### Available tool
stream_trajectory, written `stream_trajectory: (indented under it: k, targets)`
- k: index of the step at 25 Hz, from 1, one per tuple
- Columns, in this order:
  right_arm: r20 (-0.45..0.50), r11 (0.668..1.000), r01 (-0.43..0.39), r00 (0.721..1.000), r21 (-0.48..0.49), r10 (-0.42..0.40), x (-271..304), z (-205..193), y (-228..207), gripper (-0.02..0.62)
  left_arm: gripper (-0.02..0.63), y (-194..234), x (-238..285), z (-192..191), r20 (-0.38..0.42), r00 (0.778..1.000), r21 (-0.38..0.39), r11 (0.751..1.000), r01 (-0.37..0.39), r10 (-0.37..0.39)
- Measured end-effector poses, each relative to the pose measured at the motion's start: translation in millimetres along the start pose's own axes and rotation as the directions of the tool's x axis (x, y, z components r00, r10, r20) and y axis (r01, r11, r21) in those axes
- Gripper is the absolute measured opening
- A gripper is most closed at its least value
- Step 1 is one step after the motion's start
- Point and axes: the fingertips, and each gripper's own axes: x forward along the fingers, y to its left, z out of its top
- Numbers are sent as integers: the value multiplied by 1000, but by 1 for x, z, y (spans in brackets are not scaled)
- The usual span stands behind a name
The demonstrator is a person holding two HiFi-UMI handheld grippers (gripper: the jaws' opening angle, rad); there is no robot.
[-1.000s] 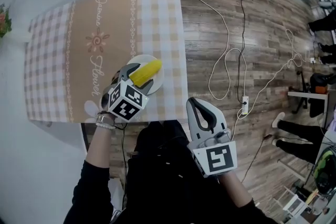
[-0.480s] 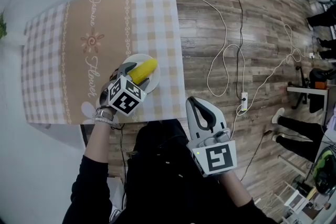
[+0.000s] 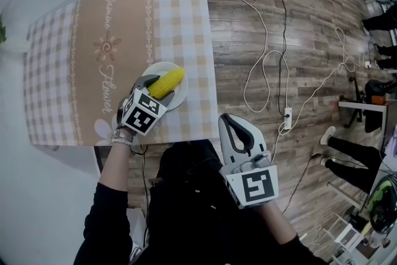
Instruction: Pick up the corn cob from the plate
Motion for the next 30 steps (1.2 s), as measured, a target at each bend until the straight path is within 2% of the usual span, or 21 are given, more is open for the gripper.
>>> stream_trajectory:
  k: [7,20,30]
  targets:
    - [31,1000,17,999,-6,-17,-3,1,-3,44,262,1,-1,0,5,1000,-44,999,-25,25]
    - [20,999,31,999,-12,-31,-6,0,-3,44,259,9,-15,13,65,997,-201,979,-27,41]
    - [45,999,12,999,-35,-11,-5,7,6,44,259,15,-34,27,116,989,-200,977,-70,94]
